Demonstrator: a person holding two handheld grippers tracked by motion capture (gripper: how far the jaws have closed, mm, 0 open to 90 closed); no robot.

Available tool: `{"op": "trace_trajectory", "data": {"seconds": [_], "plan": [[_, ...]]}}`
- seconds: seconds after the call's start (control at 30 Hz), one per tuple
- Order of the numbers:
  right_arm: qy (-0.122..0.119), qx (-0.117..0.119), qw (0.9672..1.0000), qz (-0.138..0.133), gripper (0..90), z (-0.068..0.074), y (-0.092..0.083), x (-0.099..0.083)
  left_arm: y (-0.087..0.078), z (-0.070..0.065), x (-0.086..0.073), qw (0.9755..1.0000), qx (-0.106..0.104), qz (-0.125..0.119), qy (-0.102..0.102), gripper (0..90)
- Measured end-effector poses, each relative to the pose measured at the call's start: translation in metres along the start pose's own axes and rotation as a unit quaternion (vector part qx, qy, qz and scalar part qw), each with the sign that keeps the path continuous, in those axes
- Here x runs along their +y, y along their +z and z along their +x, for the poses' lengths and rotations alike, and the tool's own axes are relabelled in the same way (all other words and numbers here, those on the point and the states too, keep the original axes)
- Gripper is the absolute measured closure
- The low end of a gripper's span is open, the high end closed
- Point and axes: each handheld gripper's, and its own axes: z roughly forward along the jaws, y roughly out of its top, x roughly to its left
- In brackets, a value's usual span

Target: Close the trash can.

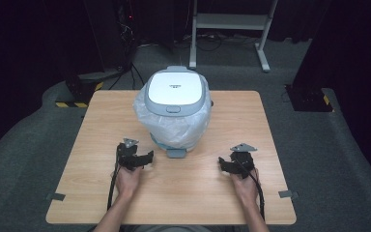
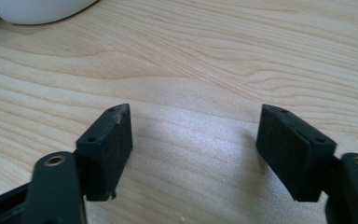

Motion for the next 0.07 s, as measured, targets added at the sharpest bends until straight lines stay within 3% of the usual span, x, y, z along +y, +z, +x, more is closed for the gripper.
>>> {"op": "trace_trajectory", "data": {"seconds": [0.07], "plan": [[0.003,-0.002,1.0000,0.003,20.2,0.0003,-0.0004,-0.0006,0.0004,-0.0008,0.0002,1.0000,0.003,0.001,0.003,14.7]]}}
